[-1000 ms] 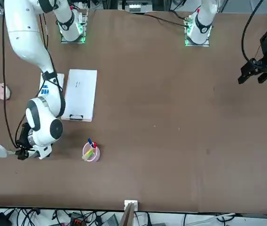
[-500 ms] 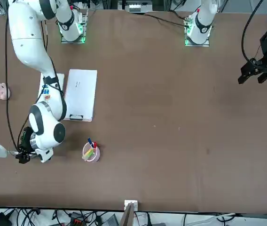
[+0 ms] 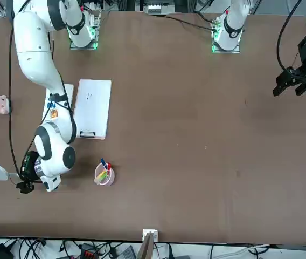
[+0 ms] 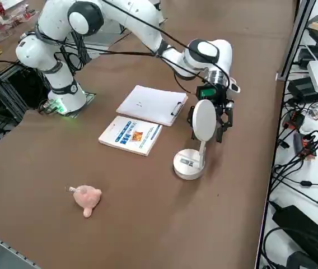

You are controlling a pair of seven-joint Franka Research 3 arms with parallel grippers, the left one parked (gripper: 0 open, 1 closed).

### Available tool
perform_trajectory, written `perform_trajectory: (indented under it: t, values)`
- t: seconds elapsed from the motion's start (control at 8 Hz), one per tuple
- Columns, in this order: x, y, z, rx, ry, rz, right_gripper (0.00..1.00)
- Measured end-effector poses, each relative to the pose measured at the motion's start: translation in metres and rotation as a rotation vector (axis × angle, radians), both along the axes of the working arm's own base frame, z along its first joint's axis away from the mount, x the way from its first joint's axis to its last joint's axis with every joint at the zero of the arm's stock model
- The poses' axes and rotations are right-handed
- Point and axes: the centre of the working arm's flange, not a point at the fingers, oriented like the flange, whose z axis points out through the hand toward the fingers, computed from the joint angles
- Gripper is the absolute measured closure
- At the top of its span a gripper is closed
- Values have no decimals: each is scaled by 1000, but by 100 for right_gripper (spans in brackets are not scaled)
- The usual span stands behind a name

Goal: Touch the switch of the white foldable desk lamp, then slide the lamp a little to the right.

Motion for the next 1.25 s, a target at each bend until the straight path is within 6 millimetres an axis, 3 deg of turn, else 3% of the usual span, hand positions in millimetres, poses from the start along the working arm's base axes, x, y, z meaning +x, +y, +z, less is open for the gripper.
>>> perform_trajectory:
  t: [0.88, 1.0, 1.25]
  values:
    - [-2, -21, -24, -3, 27, -21, 1]
    - [-2, -21, -26, -2, 29, -19, 3]
    - [-2, -19, -29, 5, 28, -8, 21]
